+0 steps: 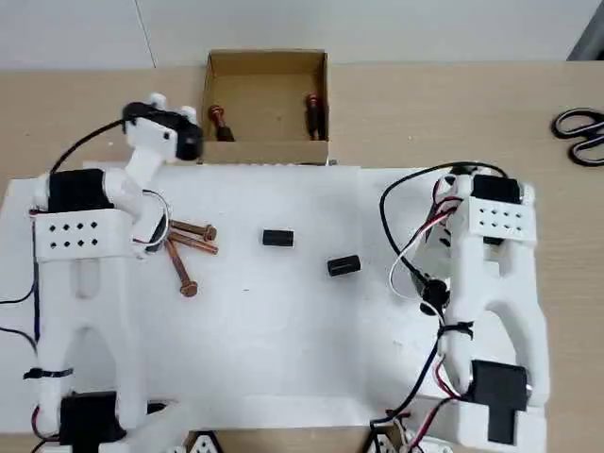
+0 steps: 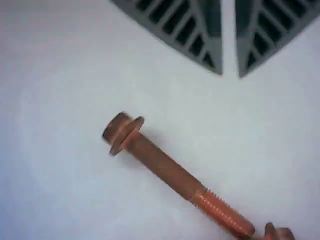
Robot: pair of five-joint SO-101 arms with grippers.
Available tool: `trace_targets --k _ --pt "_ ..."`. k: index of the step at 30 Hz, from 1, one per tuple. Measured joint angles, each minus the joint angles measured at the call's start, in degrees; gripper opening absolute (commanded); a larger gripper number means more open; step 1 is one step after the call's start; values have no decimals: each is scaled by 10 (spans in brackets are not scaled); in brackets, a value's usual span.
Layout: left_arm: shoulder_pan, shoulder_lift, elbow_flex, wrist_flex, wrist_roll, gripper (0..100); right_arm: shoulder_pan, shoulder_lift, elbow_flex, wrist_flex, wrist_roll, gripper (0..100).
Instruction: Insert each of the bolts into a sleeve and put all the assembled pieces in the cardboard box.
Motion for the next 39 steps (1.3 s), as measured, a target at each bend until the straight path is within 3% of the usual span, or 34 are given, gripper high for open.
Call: trace_targets --k 8,16,24,39 --pt "0 11 0 -55 -273 5 0 0 35 -3 0 3" --pt "15 108 0 -69 -435 9 0 0 35 -3 0 3" --pt "18 142 0 -71 -481 40 0 0 35 -3 0 3" --pt "27 273 -62 -141 -484 72 0 0 37 -3 0 3"
